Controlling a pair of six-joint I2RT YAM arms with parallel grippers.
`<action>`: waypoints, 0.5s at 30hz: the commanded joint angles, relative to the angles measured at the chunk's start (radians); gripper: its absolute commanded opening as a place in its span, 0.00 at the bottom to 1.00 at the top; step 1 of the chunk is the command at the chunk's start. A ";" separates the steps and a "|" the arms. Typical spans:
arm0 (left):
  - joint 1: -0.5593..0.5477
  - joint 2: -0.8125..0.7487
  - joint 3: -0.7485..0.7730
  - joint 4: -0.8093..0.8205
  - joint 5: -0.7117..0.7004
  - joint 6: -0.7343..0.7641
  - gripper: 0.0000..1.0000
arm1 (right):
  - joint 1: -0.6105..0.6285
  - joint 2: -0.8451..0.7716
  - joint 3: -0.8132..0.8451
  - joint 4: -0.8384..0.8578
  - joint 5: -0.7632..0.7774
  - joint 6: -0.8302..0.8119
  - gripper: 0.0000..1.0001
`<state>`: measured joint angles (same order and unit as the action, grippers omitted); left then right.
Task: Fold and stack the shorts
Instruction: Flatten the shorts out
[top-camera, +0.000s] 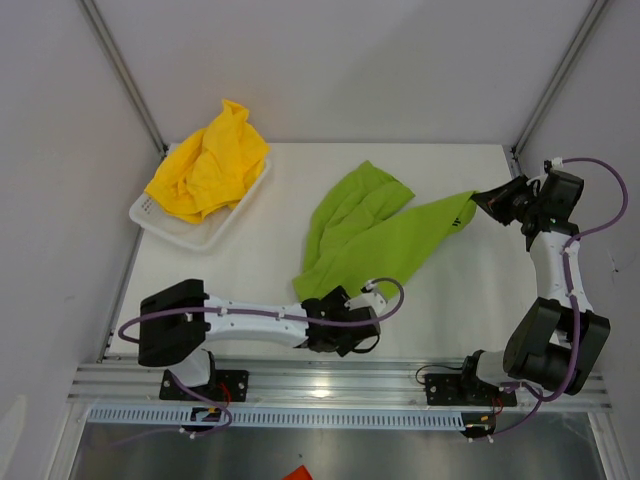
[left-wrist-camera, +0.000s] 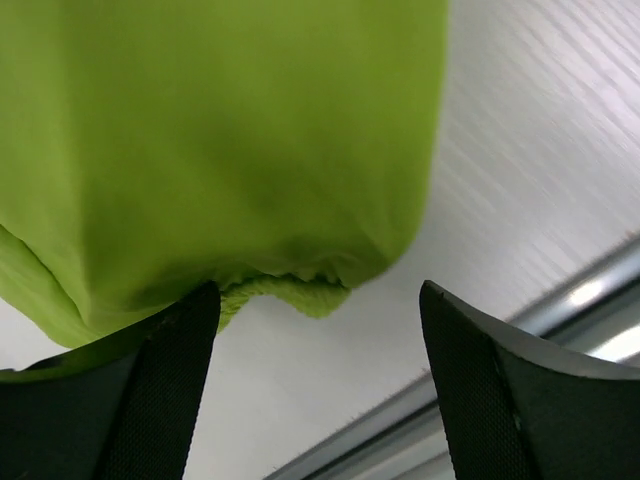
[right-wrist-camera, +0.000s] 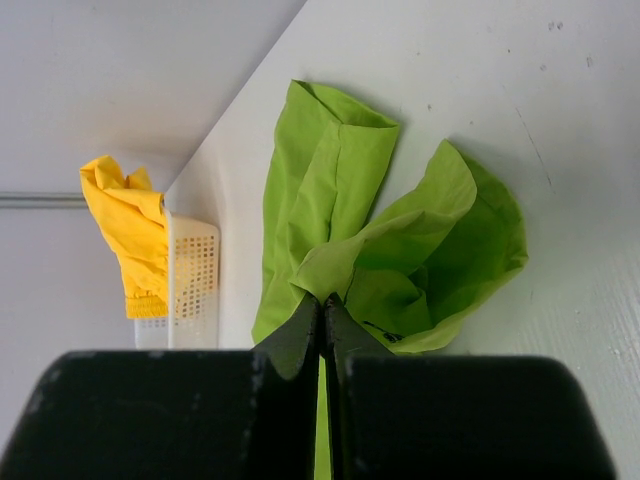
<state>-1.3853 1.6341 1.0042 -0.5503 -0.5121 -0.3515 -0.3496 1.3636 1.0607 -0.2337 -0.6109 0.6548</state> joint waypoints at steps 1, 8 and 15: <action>0.058 -0.022 -0.007 0.032 0.001 -0.020 0.81 | 0.003 -0.008 -0.001 0.042 -0.016 -0.004 0.00; 0.112 0.082 0.016 0.036 -0.054 -0.017 0.73 | 0.004 -0.008 -0.001 0.051 -0.023 0.006 0.00; 0.120 0.082 -0.016 0.118 0.038 0.026 0.38 | 0.003 -0.006 0.033 -0.027 0.002 -0.009 0.00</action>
<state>-1.2758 1.7279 0.9985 -0.4751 -0.5110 -0.3553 -0.3485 1.3640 1.0607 -0.2295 -0.6167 0.6548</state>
